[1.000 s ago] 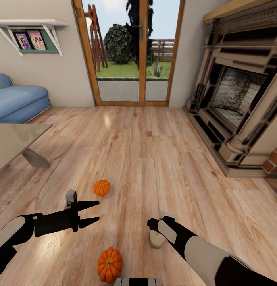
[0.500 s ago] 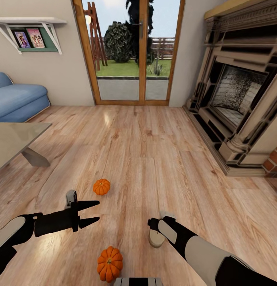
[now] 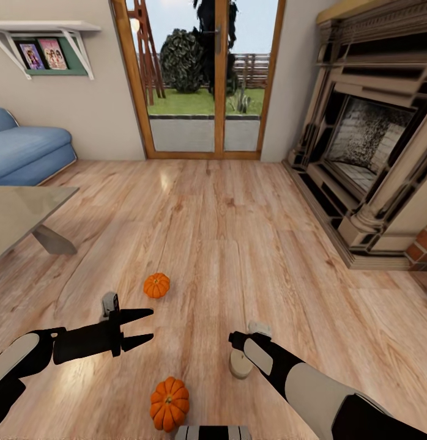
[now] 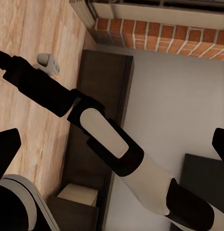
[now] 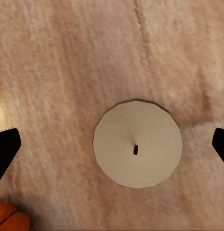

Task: Place each of the two pumpkins and all three candles from the living room inside a cabinet in the living room (use any cabinet), then make sure every cabinet is closed, and position the cauldron so it is next to a table in the living room.

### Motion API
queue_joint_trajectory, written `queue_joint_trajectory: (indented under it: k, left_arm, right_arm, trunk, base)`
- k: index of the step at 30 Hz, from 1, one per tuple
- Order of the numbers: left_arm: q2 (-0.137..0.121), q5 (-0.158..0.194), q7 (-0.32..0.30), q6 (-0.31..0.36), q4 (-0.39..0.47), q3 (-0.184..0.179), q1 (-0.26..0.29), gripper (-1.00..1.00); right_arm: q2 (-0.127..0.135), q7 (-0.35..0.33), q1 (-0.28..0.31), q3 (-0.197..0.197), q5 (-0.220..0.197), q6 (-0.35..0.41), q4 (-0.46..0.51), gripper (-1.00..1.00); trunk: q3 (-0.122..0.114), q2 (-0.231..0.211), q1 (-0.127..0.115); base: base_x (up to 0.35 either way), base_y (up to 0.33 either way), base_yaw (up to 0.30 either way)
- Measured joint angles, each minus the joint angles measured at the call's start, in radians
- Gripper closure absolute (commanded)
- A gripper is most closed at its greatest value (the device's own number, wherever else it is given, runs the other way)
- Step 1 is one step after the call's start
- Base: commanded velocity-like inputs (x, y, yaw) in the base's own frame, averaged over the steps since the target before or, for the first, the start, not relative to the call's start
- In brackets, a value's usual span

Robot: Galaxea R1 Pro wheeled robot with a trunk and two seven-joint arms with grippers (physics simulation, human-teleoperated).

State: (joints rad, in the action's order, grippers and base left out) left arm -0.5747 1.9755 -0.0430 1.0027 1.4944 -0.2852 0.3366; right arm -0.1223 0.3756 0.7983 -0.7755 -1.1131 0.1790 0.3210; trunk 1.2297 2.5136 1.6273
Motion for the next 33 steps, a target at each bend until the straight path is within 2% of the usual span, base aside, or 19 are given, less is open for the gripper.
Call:
queue_joint_trajectory:
  k: [15, 20, 26, 31, 33]
  left_arm:
    - [0.0, 0.001, 0.0, 0.0, 0.0, 0.0, 0.0, -1.0]
    - [0.0, 0.0, 0.0, 0.0, 0.0, 0.0, 0.0, -1.0]
    - [0.0, 0.001, 0.0, 0.0, 0.0, 0.0, 0.0, -1.0]
    - [0.0, 0.0, 0.0, 0.0, 0.0, 0.0, 0.0, -1.0]
    - [0.0, 0.001, 0.0, 0.0, 0.0, 0.0, 0.0, -1.0]
  right_arm:
    - [0.001, 0.004, 0.0, 0.001, -0.001, -0.001, -0.008, -1.0]
    - [0.001, 0.003, 0.0, 0.002, -0.002, -0.002, -0.008, -1.0]
    - [0.001, 0.003, 0.0, 0.001, -0.002, -0.002, -0.01, -1.0]
    - [0.001, 0.003, 0.0, 0.002, -0.002, -0.003, -0.01, -1.0]
    - [0.001, 0.004, 0.0, 0.001, -0.002, -0.003, -0.01, -1.0]
  trunk:
    - [0.004, 0.0, 0.0]
    - [0.023, 0.001, 0.003]
    - [0.023, 0.001, 0.003]
    - [0.043, 0.003, 0.005]
    - [0.043, 0.003, 0.005]
  base:
    - [0.0, 0.0, 0.0]
    - [0.0, 0.0, 0.0]
    - [0.0, 0.0, 0.0]
    - [0.0, 0.0, 0.0]
    - [0.0, 0.0, 0.0]
